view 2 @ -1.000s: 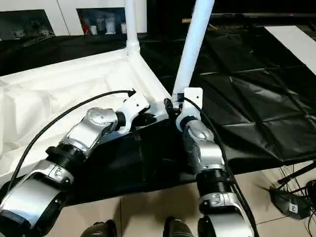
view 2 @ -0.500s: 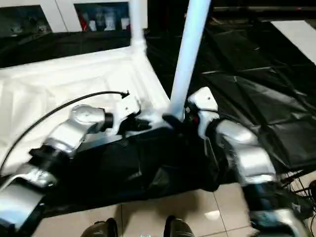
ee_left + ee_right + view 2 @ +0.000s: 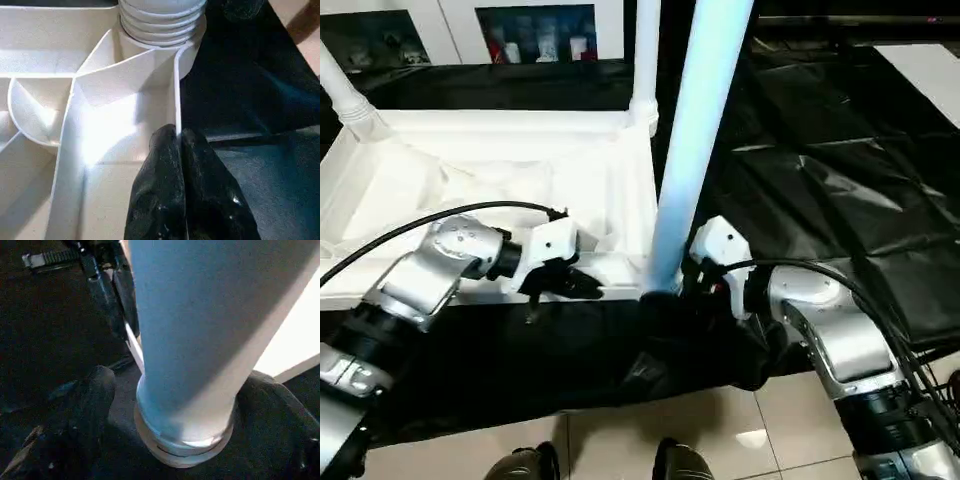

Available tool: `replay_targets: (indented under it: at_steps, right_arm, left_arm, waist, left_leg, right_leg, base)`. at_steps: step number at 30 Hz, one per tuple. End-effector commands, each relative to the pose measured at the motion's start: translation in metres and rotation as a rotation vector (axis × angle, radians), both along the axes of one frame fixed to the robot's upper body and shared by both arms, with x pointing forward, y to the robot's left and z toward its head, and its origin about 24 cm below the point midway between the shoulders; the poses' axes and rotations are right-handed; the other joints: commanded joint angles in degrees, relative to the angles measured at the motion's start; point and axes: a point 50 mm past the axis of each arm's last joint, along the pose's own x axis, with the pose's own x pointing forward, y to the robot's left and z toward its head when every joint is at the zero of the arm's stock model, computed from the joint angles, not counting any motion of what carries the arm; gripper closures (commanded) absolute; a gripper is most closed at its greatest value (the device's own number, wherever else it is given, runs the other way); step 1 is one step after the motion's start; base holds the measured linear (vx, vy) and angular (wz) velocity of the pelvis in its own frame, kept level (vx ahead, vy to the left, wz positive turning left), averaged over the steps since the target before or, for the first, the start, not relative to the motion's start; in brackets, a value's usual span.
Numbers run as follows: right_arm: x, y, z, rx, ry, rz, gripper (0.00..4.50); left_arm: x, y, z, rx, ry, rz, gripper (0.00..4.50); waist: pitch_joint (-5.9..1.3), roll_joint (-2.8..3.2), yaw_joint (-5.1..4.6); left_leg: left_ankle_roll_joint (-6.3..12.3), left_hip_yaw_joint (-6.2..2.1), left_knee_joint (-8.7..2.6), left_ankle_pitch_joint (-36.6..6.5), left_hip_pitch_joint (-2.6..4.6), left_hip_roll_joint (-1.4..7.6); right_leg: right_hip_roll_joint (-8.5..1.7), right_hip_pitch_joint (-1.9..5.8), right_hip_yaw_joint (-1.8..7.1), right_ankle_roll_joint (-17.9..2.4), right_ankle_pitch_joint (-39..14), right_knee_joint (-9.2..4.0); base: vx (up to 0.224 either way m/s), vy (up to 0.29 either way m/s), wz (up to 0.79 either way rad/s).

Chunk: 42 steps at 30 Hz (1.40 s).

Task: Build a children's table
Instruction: Rotate leg to tighten

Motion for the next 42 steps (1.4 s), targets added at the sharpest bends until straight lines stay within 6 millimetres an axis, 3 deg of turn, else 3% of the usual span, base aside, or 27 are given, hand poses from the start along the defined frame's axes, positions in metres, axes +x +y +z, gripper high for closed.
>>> replay_targets:
  at_steps: [1,5,6,9,11,23,25,27,28,31,34,36,37,42]
  right_arm:
    - [-0.002,0.001,-0.004,-0.024,0.014,0.028,0.91]
    - [-0.001,0.001,-0.004,-0.018,0.018,0.016,1.15]
    - [0.0,0.001,-0.004,-0.013,0.019,0.013,1.39]
    - [0.0,0.002,-0.004,-0.008,0.022,0.011,1.44]
    - [0.0,0.002,-0.005,-0.01,0.022,0.013,1.76]
    - [0.003,0.002,-0.007,0.001,0.028,-0.013,1.86]
    - [0.016,0.004,-0.009,0.096,0.019,-0.199,1.86]
    - [0.021,0.005,-0.011,0.128,0.024,-0.266,1.87]
    - [0.025,0.007,-0.015,0.15,0.03,-0.338,1.87]
    - [0.032,0.02,-0.026,0.201,0.069,-0.467,1.87]
    - [0.037,0.033,-0.033,0.233,0.096,-0.561,1.87]
    - [0.044,0.043,-0.038,0.252,0.113,-0.66,1.88]
    - [0.051,0.053,-0.044,0.267,0.142,-0.773,1.88]
    - [0.06,0.065,-0.053,0.231,0.164,-0.932,1.93]
  left_arm:
    - [-0.014,0.006,-0.032,0.108,0.134,-0.016,4.5]
    - [-0.015,0.006,-0.032,0.107,0.133,-0.015,4.5]
    - [-0.015,0.005,-0.032,0.106,0.133,-0.015,4.5]
    - [-0.016,0.005,-0.032,0.105,0.135,-0.014,4.5]
    - [-0.016,0.005,-0.032,0.105,0.136,-0.013,4.5]
    - [-0.014,0.006,-0.032,0.1,0.122,0.011,4.5]
    - [-0.003,0.0,-0.031,0.059,0.059,0.117,4.5]
    - [0.002,-0.002,-0.031,0.047,0.035,0.161,4.5]
    - [0.007,-0.006,-0.031,0.034,0.013,0.218,4.5]
    - [0.018,-0.016,-0.03,-0.008,-0.018,0.328,4.5]
    - [0.025,-0.025,-0.029,-0.035,-0.033,0.402,4.5]
    - [0.03,-0.031,-0.028,-0.047,-0.041,0.453,4.5]
    - [0.034,-0.039,-0.028,-0.052,-0.046,0.483,4.5]
    - [0.039,-0.049,-0.03,-0.039,-0.072,0.516,4.5]
  waist:
    - [-3.59,-0.03,0.15]
    - [-3.66,-0.06,0.15]
    - [-3.65,-0.16,0.11]
    - [-3.69,-0.11,0.12]
    - [-3.7,-0.11,0.13]
    - [-3.83,-0.22,0.04]
    - [-3.78,-0.23,-0.1]
    - [-3.64,-0.28,-0.28]
    - [-3.54,-0.37,-0.34]
    - [-3.57,-0.27,-0.35]
    - [-3.61,-0.42,-0.62]
    - [-3.72,-0.18,-0.58]
    - [-3.73,-0.31,-0.74]
    - [-3.56,-0.42,-0.76]
  left_leg:
    - [5.68,-0.5,-3.19,-8.1,0.99,2.05]
    - [6.43,-0.46,-3.05,-7.4,0.96,1.95]
    - [6.43,-0.43,-3.05,-7.5,0.93,1.94]
    - [6.3,-0.44,-3.04,-7.8,1.0,1.95]
    - [6.4,-0.47,-3.02,-7.5,0.97,1.92]
    - [6.77,-0.47,-2.86,-7.0,0.92,1.83]
    - [6.78,-0.36,-2.82,-7.3,0.91,1.8]
    - [5.3,-0.48,-3.0,-9.6,0.76,1.68]
    - [3.52,-0.69,-3.23,-12.2,0.97,1.63]
    - [2.12,-0.8,-3.49,-14.3,1.12,1.66]
    - [0.97,-1.11,-3.81,-15.1,0.76,1.51]
    - [1.12,-0.85,-3.69,-15.4,1.15,1.47]
    - [0.53,-1.01,-3.86,-15.6,0.83,1.35]
    - [0.03,-1.06,-4.06,-18.4,1.11,1.15]
  right_leg:
    - [-2.47,3.52,2.16,-17.0,-4.3,-2.57]
    - [-2.4,3.6,2.13,-17.5,-3.0,-2.46]
    - [-2.4,3.62,2.13,-17.5,-3.2,-2.48]
    - [-2.39,3.6,2.14,-17.4,-3.8,-2.49]
    - [-2.35,3.61,2.13,-17.3,-3.5,-2.43]
    - [-2.32,3.72,2.11,-17.5,-2.8,-2.26]
    - [-2.34,3.48,2.15,-17.6,-3.4,-2.37]
    - [-2.36,3.43,2.05,-17.1,-7.9,-2.9]
    - [-2.47,3.27,1.97,-15.1,-14.1,-3.47]
    - [-2.45,2.98,1.99,-13.0,-18.0,-3.94]
    - [-2.5,3.07,1.84,-11.5,-19.5,-4.05]
    - [-2.46,2.53,2.04,-11.3,-19.0,-4.26]
    - [-2.48,2.74,1.89,-11.2,-19.3,-4.22]
    - [-2.54,2.39,1.87,-8.9,-24.5,-5.0]
  base:
    - [0.0,0.0,0.0]
    - [0.0,0.0,0.0]
    - [0.0,0.0,0.0]
    - [0.0,0.0,0.0]
    - [0.0,0.0,0.0]
    - [0.0,0.0,0.0]
    - [0.0,0.0,0.0]
    - [0.0,0.0,0.0]
    - [0.0,0.0,0.0]
    - [0.0,0.0,0.0]
    - [0.0,0.0,0.0]
    - [0.0,0.0,0.0]
    - [0.0,0.0,0.0]
    - [0.0,0.0,0.0]
